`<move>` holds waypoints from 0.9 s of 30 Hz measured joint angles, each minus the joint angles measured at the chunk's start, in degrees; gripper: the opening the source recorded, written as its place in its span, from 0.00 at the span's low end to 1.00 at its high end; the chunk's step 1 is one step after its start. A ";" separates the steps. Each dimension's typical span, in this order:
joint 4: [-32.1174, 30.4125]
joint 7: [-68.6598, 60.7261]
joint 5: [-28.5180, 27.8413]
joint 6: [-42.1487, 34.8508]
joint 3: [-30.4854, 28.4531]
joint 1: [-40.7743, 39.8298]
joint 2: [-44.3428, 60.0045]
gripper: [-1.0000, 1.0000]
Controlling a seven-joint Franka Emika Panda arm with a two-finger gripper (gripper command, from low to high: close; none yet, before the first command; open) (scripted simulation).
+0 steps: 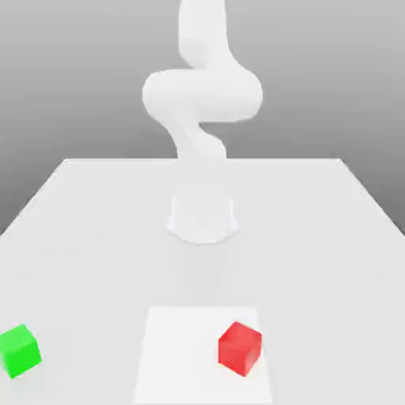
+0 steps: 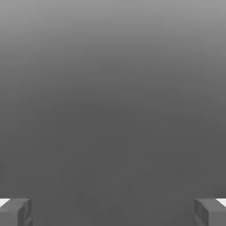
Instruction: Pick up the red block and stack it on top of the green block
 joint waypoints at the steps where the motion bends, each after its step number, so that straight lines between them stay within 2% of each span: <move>1: -0.86 -2.19 0.18 1.10 -0.71 1.09 2.26 0.50; 13: -10.37 -27.27 3.28 13.35 -5.97 10.63 27.45 0.50; 21: -16.69 -41.64 2.22 21.55 -5.41 12.84 43.86 0.50; 27: -16.18 -45.51 4.23 31.15 -3.07 11.12 56.18 0.50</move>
